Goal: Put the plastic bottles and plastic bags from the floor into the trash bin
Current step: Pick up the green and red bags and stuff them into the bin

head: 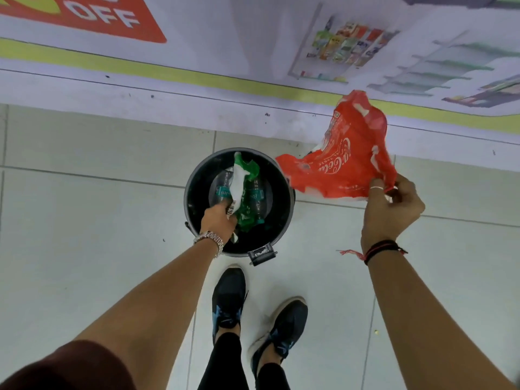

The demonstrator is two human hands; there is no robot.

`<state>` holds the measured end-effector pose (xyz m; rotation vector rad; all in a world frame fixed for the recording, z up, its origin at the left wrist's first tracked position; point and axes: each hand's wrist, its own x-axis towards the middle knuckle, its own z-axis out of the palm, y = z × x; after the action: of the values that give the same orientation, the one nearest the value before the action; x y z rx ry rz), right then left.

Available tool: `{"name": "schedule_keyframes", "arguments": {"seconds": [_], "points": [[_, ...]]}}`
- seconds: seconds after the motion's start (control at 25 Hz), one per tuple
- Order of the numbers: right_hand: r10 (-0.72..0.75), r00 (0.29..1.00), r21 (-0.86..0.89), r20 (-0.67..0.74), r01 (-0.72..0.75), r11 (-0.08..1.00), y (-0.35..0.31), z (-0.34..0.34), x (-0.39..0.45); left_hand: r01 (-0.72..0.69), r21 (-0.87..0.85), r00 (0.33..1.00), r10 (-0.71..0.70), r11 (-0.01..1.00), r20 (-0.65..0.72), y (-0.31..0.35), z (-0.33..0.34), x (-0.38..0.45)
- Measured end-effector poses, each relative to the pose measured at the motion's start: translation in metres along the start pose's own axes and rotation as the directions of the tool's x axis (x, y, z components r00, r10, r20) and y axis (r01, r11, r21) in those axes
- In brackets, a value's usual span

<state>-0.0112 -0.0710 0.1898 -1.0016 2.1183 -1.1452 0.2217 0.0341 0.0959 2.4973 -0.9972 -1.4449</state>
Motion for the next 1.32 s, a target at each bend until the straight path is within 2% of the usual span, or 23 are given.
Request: {"name": "schedule_keyframes", "arguments": {"seconds": [0.12,0.24,0.36,0.52,0.6,0.68,0.84,0.96,1.16,1.24,1.32], "points": [[-0.16,0.979,0.016,0.123,0.159,0.987,-0.034,0.0,-0.042,-0.007,-0.084,0.999,0.003,0.996,-0.039,-0.006,-0.022,-0.026],[-0.195,0.9,-0.022,0.39,0.221,0.975,-0.045,0.005,-0.086,0.05,-0.21,0.996,-0.063,0.976,-0.056,-0.013,-0.038,-0.044],[-0.135,0.779,-0.144,0.612,0.277,0.95,-0.022,0.016,-0.119,0.04,-0.234,0.995,-0.06,0.971,-0.08,-0.013,-0.044,-0.05],[-0.005,0.645,-0.259,0.764,0.314,0.913,0.013,0.04,-0.141,0.013,-0.29,0.988,-0.058,0.957,-0.146,-0.021,-0.042,-0.047],[0.073,0.603,-0.301,0.795,0.288,0.909,0.022,0.057,-0.145,0.017,-0.311,0.98,-0.077,0.95,-0.183,-0.029,-0.044,-0.047],[0.165,0.594,-0.349,0.788,0.209,0.913,0.03,0.074,-0.148,0.026,-0.341,0.975,-0.099,0.94,-0.2,-0.042,-0.045,-0.048],[0.376,0.556,-0.499,0.741,0.083,0.862,0.056,0.108,-0.144,0.038,-0.47,0.975,-0.136,0.882,-0.178,-0.063,-0.042,-0.047],[0.438,0.508,-0.592,0.742,0.189,0.783,0.074,0.129,-0.139,0.01,-0.524,0.977,-0.119,0.852,-0.176,-0.067,-0.035,-0.043],[0.564,0.363,-0.669,0.742,0.351,0.655,0.085,0.166,-0.143,-0.034,-0.565,0.978,-0.088,0.824,-0.187,-0.066,-0.024,-0.018],[0.584,0.321,-0.665,0.746,0.398,0.631,0.079,0.168,-0.147,-0.055,-0.483,0.974,-0.059,0.874,-0.219,-0.06,-0.023,-0.018],[0.557,0.306,-0.635,0.773,0.383,0.671,0.067,0.157,-0.147,-0.066,-0.399,0.977,-0.023,0.915,-0.213,-0.051,-0.027,-0.025]]}}
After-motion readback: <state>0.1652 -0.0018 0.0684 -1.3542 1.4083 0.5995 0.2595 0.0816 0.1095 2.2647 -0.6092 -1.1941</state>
